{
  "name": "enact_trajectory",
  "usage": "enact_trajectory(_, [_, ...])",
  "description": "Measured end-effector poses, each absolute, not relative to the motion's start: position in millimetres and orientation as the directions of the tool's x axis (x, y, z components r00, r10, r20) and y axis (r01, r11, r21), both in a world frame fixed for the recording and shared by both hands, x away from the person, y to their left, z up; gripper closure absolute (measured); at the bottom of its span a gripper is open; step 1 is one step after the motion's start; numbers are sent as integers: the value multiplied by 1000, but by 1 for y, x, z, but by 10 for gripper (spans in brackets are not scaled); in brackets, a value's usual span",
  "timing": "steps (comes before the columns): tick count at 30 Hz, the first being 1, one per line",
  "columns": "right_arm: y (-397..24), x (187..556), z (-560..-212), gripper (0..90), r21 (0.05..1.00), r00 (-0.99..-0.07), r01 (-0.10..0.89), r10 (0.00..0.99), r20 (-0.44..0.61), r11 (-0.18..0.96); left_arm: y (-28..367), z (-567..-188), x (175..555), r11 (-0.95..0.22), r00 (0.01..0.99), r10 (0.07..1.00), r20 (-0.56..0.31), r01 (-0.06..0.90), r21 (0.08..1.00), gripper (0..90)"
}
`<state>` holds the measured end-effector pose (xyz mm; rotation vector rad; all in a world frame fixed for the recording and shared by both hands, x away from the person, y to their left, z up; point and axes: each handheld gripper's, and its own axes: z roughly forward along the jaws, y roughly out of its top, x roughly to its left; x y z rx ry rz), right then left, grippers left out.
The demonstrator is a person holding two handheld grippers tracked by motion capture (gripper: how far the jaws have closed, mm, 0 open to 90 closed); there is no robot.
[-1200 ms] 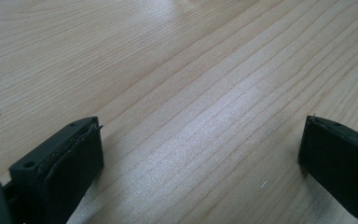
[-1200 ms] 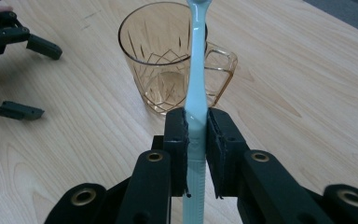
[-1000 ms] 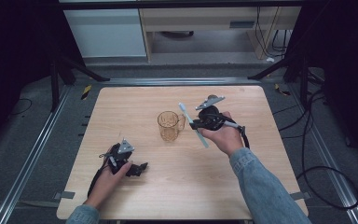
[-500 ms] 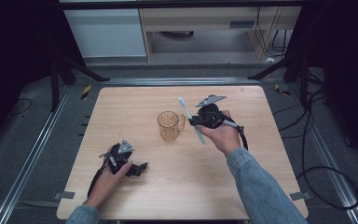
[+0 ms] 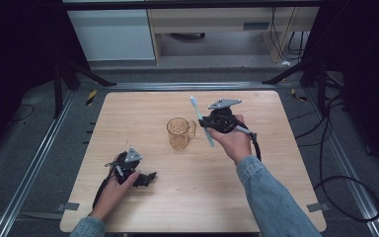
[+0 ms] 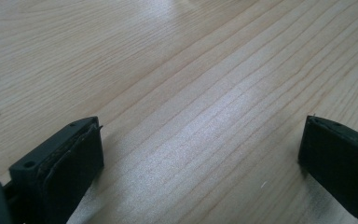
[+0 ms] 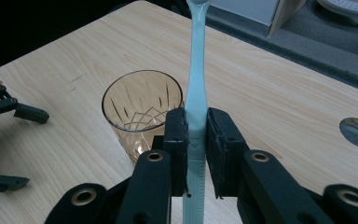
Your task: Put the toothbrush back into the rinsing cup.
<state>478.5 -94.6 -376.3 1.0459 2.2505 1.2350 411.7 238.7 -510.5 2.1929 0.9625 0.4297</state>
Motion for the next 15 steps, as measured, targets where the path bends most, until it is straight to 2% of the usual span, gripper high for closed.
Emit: enact_trajectory(15, [-92,482,-376,787,867,-638,403,769,37,292,239,-511,412,-481,668,744,21,513,711,0])
